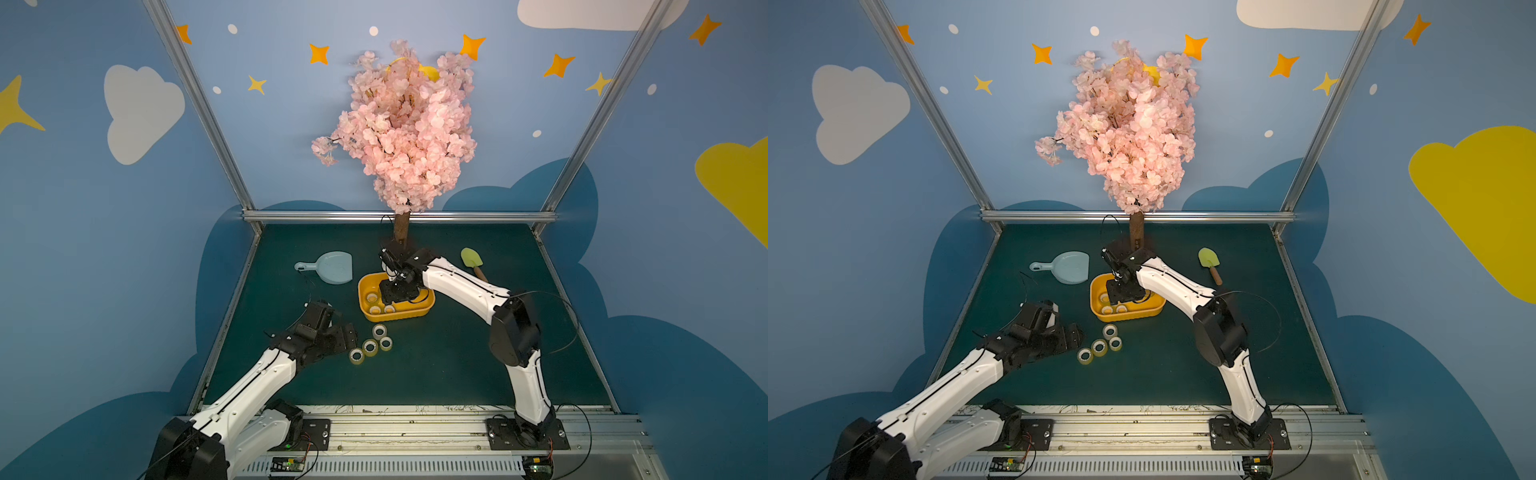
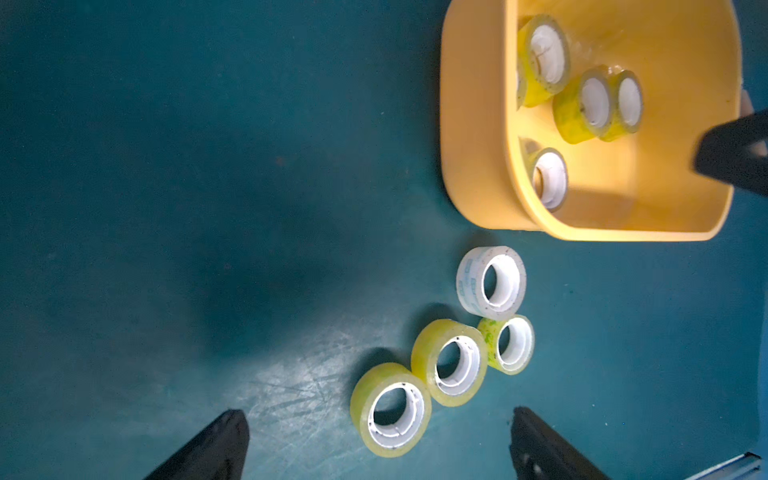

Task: Put the transparent tape into the storage box
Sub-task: Place the tape in the storage box.

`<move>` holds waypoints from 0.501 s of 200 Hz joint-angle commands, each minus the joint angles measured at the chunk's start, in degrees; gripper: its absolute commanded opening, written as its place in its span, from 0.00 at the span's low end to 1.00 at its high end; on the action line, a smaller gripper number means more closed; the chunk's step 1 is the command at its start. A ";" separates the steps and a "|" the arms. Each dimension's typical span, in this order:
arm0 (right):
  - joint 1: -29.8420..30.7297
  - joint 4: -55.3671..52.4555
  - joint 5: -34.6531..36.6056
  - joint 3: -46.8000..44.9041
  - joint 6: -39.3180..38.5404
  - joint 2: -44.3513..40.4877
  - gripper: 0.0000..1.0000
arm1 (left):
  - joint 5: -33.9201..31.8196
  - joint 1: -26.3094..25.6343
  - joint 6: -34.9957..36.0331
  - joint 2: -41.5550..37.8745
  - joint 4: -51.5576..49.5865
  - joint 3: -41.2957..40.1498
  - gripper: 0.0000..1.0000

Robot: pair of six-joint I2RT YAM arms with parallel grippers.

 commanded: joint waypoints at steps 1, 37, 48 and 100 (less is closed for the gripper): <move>1.09 -1.23 2.30 -3.71 -1.15 -7.16 0.55 | 1.21 0.21 -0.64 -2.28 -1.31 0.95 1.00; 3.27 3.30 3.65 -17.48 -1.32 -18.07 0.52 | 3.15 0.22 -2.51 -3.67 -1.28 0.31 1.00; 4.07 5.76 3.76 -22.55 -1.04 -21.63 0.53 | 3.73 0.11 -3.32 -3.91 -1.14 0.23 1.00; 6.19 17.43 1.30 -43.36 1.78 -36.75 0.52 | 2.91 0.15 -4.67 -3.97 0.75 -2.33 1.00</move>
